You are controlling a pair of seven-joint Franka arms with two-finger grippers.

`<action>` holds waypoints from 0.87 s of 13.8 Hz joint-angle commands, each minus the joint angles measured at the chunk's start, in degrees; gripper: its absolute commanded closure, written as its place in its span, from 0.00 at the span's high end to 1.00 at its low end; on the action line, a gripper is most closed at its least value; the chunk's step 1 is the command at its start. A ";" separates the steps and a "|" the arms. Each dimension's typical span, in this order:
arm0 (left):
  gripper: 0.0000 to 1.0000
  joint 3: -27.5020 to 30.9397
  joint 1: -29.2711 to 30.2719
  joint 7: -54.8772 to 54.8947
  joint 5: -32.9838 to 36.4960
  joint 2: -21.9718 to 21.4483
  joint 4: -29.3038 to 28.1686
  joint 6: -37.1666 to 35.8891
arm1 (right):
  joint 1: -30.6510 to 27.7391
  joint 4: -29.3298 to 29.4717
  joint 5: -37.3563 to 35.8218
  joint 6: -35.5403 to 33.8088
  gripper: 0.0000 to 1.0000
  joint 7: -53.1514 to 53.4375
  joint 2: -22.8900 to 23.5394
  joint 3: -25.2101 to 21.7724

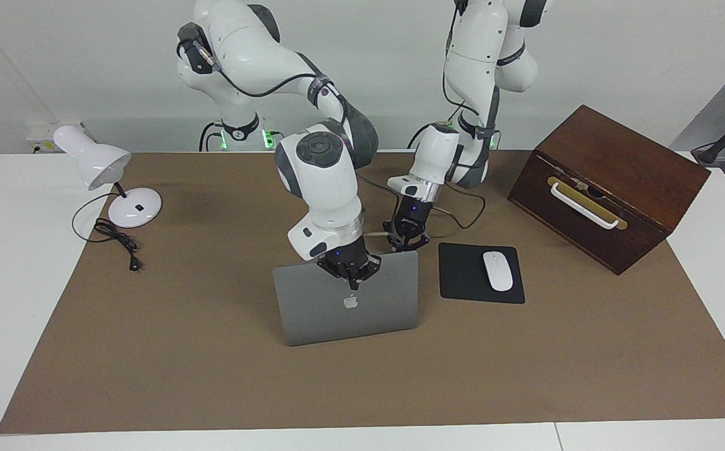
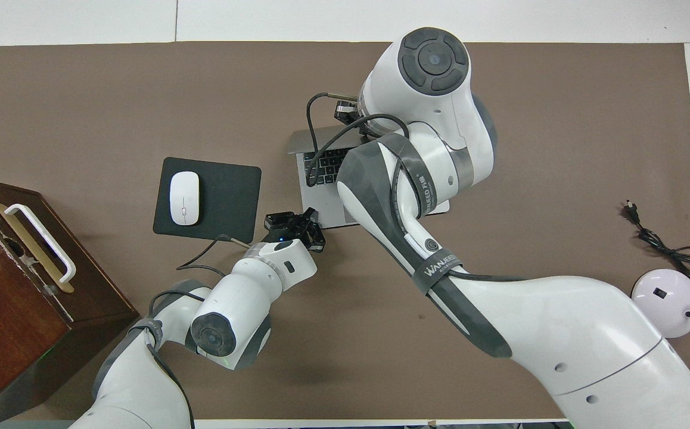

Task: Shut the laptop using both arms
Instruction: 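Press the lid flat onto the laptop base with the right gripper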

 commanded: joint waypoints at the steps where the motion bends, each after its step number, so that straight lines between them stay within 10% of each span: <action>1: 0.00 0.66 -0.88 0.93 -0.63 5.52 0.55 -0.94 | -0.83 -1.27 1.84 -2.37 0.00 -1.48 -0.13 0.55; 12: 0.00 0.66 -1.05 1.02 -0.63 5.60 0.46 -0.94 | -1.35 -4.60 6.32 -9.14 0.00 -1.49 0.05 0.55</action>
